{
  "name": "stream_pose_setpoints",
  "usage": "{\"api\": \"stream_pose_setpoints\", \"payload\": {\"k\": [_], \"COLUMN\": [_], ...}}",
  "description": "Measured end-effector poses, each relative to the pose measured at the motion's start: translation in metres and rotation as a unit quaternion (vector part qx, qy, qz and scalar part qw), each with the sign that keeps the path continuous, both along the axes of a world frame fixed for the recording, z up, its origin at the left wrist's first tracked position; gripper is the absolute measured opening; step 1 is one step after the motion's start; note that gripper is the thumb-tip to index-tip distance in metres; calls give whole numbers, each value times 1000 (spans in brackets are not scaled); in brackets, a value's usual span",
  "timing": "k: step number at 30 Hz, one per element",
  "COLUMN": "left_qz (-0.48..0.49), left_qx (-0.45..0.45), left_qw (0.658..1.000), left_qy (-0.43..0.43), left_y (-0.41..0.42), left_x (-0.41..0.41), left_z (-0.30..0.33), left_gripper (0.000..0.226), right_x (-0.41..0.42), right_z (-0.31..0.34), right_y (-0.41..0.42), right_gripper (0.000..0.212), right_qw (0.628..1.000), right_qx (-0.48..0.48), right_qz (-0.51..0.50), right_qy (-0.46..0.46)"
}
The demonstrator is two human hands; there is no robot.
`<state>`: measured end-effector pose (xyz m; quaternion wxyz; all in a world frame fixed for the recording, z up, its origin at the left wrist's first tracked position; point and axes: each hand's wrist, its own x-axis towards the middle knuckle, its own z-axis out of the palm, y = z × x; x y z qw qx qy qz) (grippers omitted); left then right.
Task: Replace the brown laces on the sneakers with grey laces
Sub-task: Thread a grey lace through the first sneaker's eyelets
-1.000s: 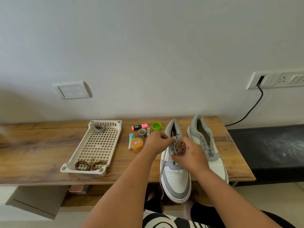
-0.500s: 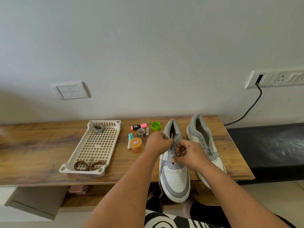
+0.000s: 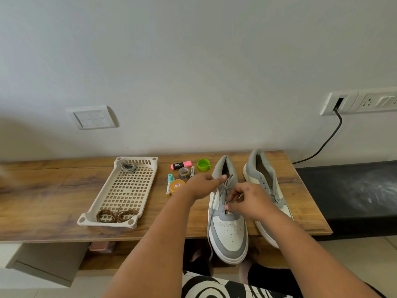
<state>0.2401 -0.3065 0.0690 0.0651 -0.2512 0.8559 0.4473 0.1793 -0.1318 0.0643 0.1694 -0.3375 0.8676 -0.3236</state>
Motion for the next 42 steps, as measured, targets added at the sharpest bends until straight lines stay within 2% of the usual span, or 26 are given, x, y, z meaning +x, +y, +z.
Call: {"api": "stream_pose_setpoints", "payload": {"k": [3,5,9,11,13,16,19,21,23,28,32,36,40,42], "left_qz": [-115,-151,-130,-127,-143,-126,-101,-81,-47,124,227,258,259,264], "left_qx": [-12,-14,25,41,21,24,67,101,141,220,228,197,220,236], "left_qw": [987,976,967,962,966,986,991,991,989,966,945,944,940,934], "left_qy": [-108,-158,-216,-240,-214,-107,-56,-42,-24,50,63,52,44,39], "left_y": [-9,-11,-11,-8,-3,7,13,16,17,14,9,4,4,5], "left_x": [15,21,28,34,41,47,52,52,51,44,39,33,30,28], "left_z": [1,0,2,8,17,25,31,32,31,28,23,19,17,15], "left_gripper": [49,39,11,13,15,10,10,9,12,25,24,29,30,29], "right_x": [-7,-7,-2,5,14,29,43,48,50,41,26,10,-5,-11], "right_z": [9,13,16,20,23,19,8,3,-1,6,12,22,38,43], "right_y": [9,15,19,21,22,19,16,16,15,21,29,37,50,56], "right_gripper": [16,17,22,29,32,44,55,42,25,17,23,29,30,31], "right_qw": [995,984,970,962,960,970,964,943,930,935,940,945,936,934], "right_qx": [81,153,213,231,223,166,98,81,71,95,116,134,160,129], "right_qz": [39,71,86,104,122,116,105,136,162,172,159,99,68,69], "right_qy": [-39,-55,-74,-100,-119,-131,-224,-292,-321,-297,-278,-280,-307,-325]}}
